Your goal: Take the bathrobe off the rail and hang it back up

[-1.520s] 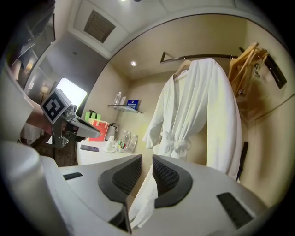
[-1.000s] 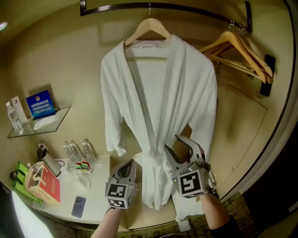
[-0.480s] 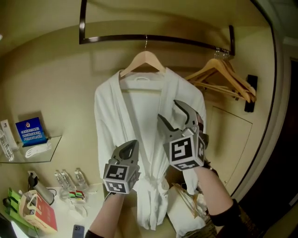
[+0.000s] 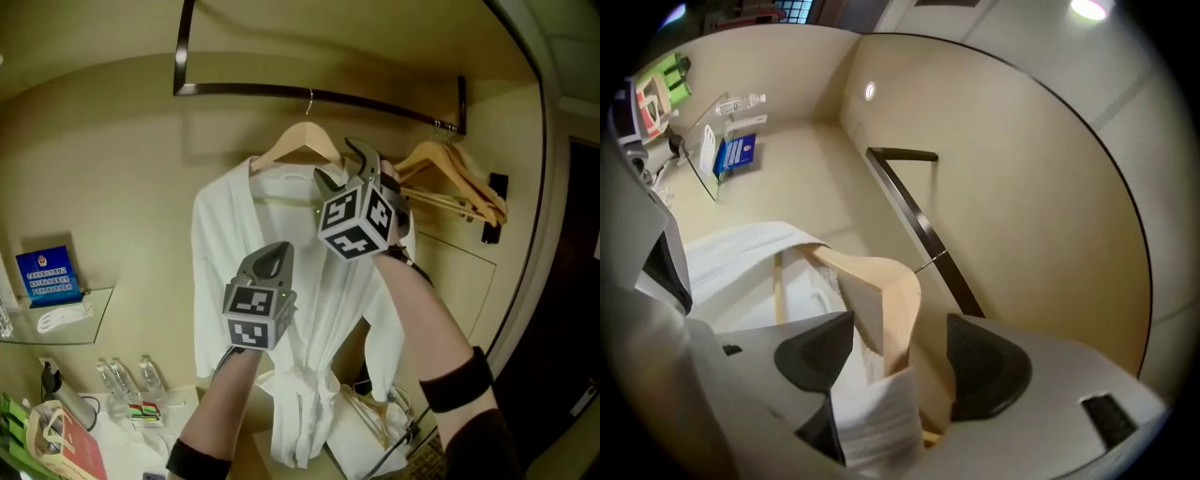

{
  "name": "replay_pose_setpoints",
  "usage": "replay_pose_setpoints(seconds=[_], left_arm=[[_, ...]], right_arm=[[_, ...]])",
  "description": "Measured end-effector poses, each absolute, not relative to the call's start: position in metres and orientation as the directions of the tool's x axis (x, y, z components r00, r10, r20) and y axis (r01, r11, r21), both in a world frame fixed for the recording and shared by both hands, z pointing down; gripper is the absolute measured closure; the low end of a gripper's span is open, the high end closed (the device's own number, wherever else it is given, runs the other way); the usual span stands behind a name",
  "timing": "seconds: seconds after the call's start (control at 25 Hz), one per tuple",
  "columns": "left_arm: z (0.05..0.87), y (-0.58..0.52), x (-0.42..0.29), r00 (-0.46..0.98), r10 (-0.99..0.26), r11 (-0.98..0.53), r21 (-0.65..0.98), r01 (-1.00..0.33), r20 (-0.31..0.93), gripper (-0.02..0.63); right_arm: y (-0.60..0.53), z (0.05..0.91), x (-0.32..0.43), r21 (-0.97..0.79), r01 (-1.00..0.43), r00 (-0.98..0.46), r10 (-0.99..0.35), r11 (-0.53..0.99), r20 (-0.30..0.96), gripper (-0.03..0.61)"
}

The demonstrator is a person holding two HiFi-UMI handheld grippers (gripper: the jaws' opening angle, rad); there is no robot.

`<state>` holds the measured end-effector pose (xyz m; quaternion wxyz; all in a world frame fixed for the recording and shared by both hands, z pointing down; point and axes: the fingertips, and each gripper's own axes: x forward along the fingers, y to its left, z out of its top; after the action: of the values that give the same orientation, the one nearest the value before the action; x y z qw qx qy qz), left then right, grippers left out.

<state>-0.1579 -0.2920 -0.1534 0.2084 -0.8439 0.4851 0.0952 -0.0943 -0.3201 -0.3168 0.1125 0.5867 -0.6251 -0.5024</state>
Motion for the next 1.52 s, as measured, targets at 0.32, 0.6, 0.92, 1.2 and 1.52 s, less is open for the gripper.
replay_pose_setpoints(seconds=[0.32, 0.6, 0.92, 1.2, 1.52], left_arm=[[-0.172, -0.307, -0.148, 0.540, -0.749, -0.478, -0.251, -0.841, -0.384, 0.613], [-0.173, -0.312, -0.151, 0.548, -0.738, -0.490, -0.245, -0.837, -0.394, 0.613], [-0.172, -0.305, -0.161, 0.548, -0.735, -0.489, -0.248, -0.836, -0.398, 0.613], [-0.174, -0.299, -0.173, 0.540, -0.742, -0.476, -0.255, -0.842, -0.398, 0.613], [-0.170, -0.296, -0.188, 0.519, -0.755, -0.454, -0.253, -0.854, -0.400, 0.613]], right_arm=[[-0.359, -0.337, -0.110, 0.822, -0.525, -0.245, -0.885, -0.222, -0.396, 0.238], [-0.371, -0.346, -0.110, 0.827, -0.495, -0.211, -0.887, -0.266, -0.411, 0.370], [-0.370, -0.349, -0.107, 0.820, -0.490, -0.193, -0.881, -0.296, -0.433, 0.370], [-0.365, -0.359, -0.117, 0.821, -0.475, -0.198, -0.871, -0.316, -0.449, 0.371], [-0.347, -0.370, -0.109, 0.790, -0.524, -0.187, -0.862, -0.318, -0.471, 0.373]])
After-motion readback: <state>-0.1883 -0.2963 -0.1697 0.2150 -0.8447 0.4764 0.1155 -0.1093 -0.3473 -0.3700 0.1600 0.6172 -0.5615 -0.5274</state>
